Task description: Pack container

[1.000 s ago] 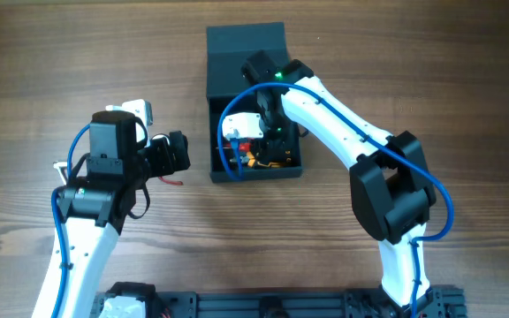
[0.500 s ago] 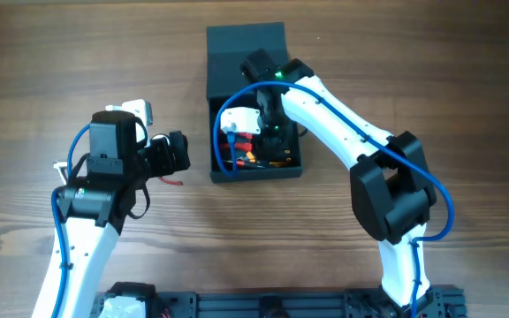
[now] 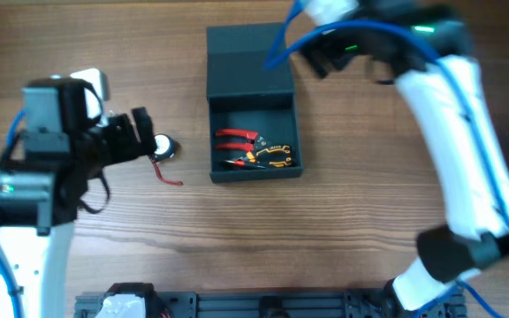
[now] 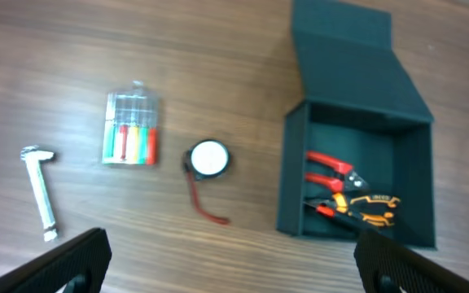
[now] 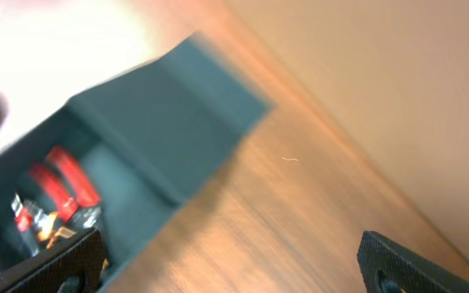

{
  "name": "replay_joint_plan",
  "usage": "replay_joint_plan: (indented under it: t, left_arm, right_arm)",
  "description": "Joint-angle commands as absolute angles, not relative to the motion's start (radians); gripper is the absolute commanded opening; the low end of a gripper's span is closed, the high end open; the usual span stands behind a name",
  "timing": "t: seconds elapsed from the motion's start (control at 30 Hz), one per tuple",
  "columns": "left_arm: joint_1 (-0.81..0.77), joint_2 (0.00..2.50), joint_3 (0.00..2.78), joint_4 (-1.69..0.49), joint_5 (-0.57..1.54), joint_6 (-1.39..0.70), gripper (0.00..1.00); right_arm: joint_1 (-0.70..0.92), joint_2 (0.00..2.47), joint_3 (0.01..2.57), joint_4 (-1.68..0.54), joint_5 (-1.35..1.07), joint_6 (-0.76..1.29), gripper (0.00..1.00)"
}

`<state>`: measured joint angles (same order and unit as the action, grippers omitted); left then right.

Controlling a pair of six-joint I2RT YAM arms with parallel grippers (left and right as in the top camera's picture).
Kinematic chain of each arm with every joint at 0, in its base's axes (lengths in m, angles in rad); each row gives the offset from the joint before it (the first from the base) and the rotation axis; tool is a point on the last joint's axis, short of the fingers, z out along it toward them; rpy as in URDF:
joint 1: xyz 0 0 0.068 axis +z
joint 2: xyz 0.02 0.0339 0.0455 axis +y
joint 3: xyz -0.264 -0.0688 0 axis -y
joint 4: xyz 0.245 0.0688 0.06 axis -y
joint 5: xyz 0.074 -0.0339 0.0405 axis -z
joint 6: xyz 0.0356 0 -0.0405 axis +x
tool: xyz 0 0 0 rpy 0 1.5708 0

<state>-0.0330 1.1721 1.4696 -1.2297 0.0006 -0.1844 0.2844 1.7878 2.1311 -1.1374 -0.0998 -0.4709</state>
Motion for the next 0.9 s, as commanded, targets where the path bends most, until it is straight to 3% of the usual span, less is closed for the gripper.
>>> replay_joint_plan:
  t: [0.0,0.27,0.87]
  left_arm:
    - [0.031,1.317,1.551,-1.284,-0.016,-0.113,1.0]
    - [0.038,1.624,1.551,-1.21,-0.012,-0.055,1.0]
    - [-0.018,1.977,1.551,-1.008,0.071,0.012,1.0]
  right_arm:
    - [0.146,1.727,2.141,-1.154,-0.094,-0.281,1.0]
    - [-0.032,1.738,2.138,-1.202,-0.098,-0.209,1.0]
    - [-0.044,1.749,2.133,-1.199,-0.097,-0.211,1.0]
